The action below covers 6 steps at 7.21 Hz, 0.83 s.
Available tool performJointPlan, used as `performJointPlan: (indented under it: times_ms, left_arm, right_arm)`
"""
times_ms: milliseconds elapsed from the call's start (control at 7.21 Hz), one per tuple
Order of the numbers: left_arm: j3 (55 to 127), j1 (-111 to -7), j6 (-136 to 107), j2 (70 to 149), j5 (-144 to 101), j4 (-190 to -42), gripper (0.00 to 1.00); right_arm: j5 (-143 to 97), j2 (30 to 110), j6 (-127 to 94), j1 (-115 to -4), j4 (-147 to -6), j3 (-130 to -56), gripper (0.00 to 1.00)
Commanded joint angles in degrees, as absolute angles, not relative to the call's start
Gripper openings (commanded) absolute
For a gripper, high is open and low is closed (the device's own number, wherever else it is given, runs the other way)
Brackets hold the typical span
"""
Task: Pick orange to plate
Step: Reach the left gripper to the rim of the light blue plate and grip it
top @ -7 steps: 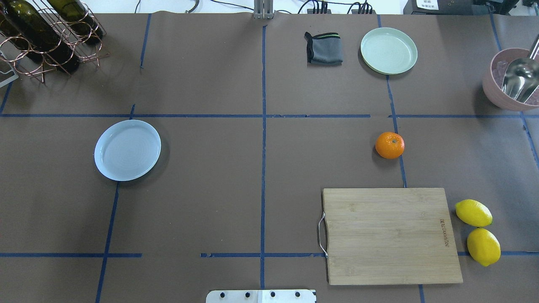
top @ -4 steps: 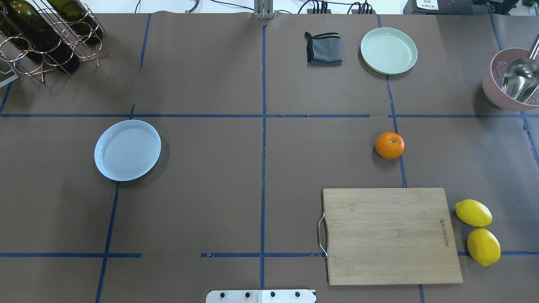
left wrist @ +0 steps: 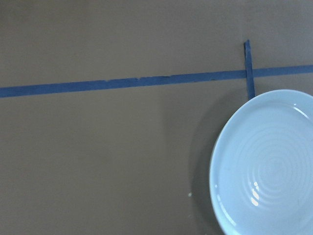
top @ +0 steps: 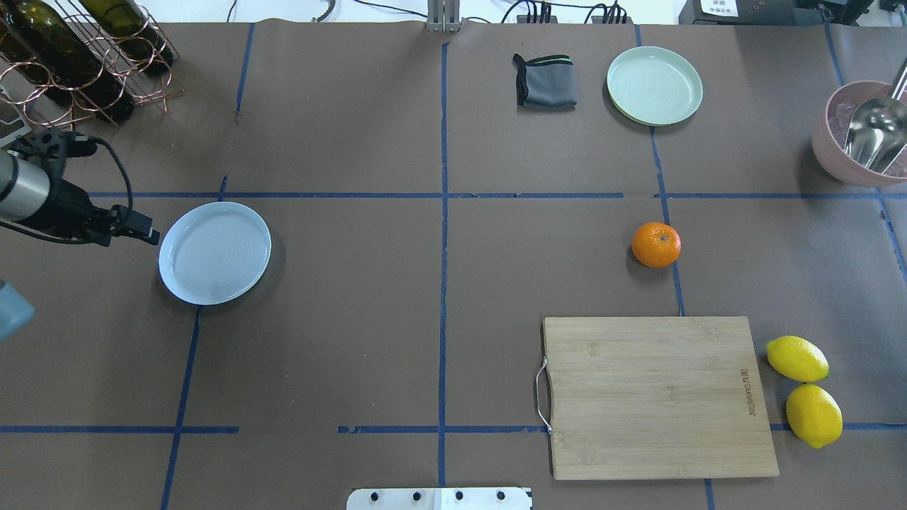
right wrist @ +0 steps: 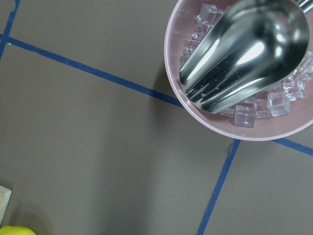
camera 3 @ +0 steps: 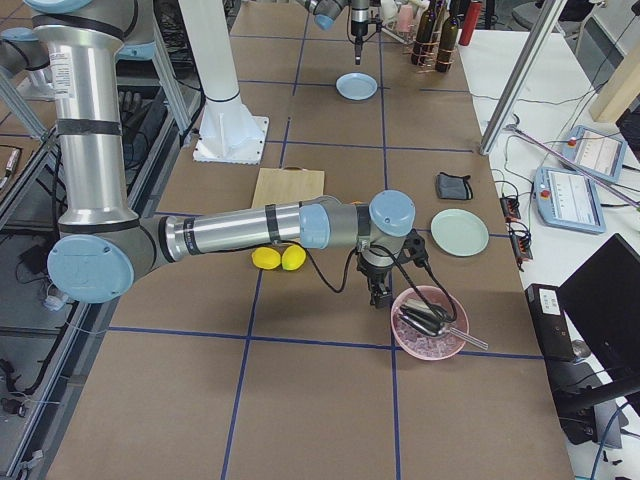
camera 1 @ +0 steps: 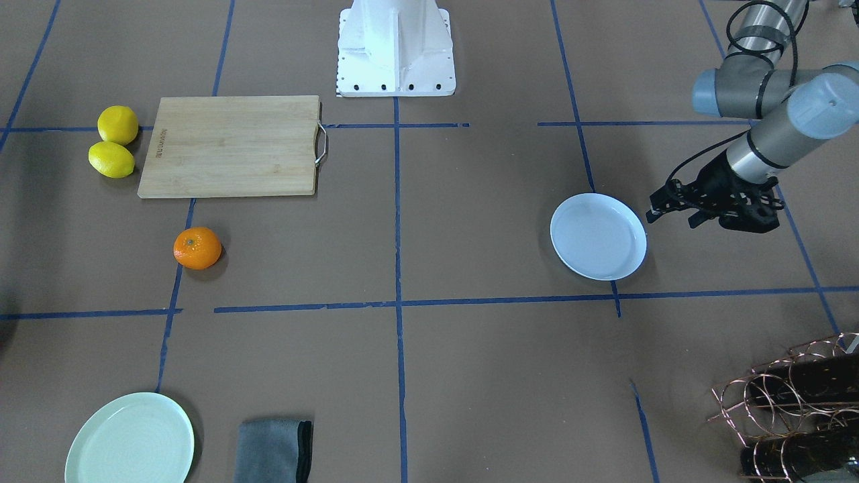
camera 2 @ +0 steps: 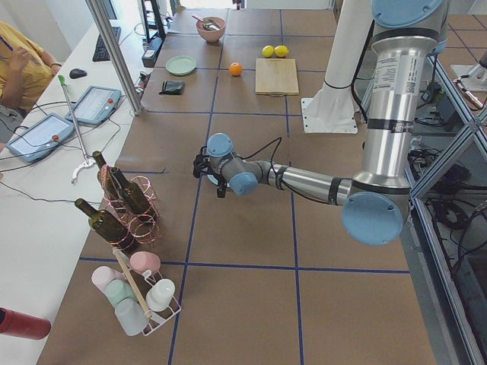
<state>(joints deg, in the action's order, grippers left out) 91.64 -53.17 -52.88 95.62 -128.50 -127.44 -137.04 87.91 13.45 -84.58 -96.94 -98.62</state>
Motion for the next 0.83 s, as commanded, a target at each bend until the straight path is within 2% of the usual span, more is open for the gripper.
performJointPlan:
  times_ms: [0, 139, 277, 693]
  left_arm:
    - [89.65, -50.02, -55.55, 97.64, -125.42, -127.88, 0.89]
    - [89.30, -49.66, -55.63, 97.82, -125.33, -127.97, 0.80]
    - [89.12, -49.48, -55.55, 97.82, -125.25, -127.97, 0.51]
    - [88.16, -49.13, -55.46, 97.91, -125.24, -127.97, 0.40]
  right_arm:
    - [-137.02, 87.89, 13.45, -84.38, -96.94, -98.53, 1.00]
    - [-137.11, 87.89, 13.45, -84.20, -96.94, -98.53, 1.00]
    - [-137.11, 87.89, 13.45, -84.20, -96.94, -98.53, 1.00]
    - [-137.11, 87.89, 13.45, -84.11, -96.94, -98.53, 1.00]
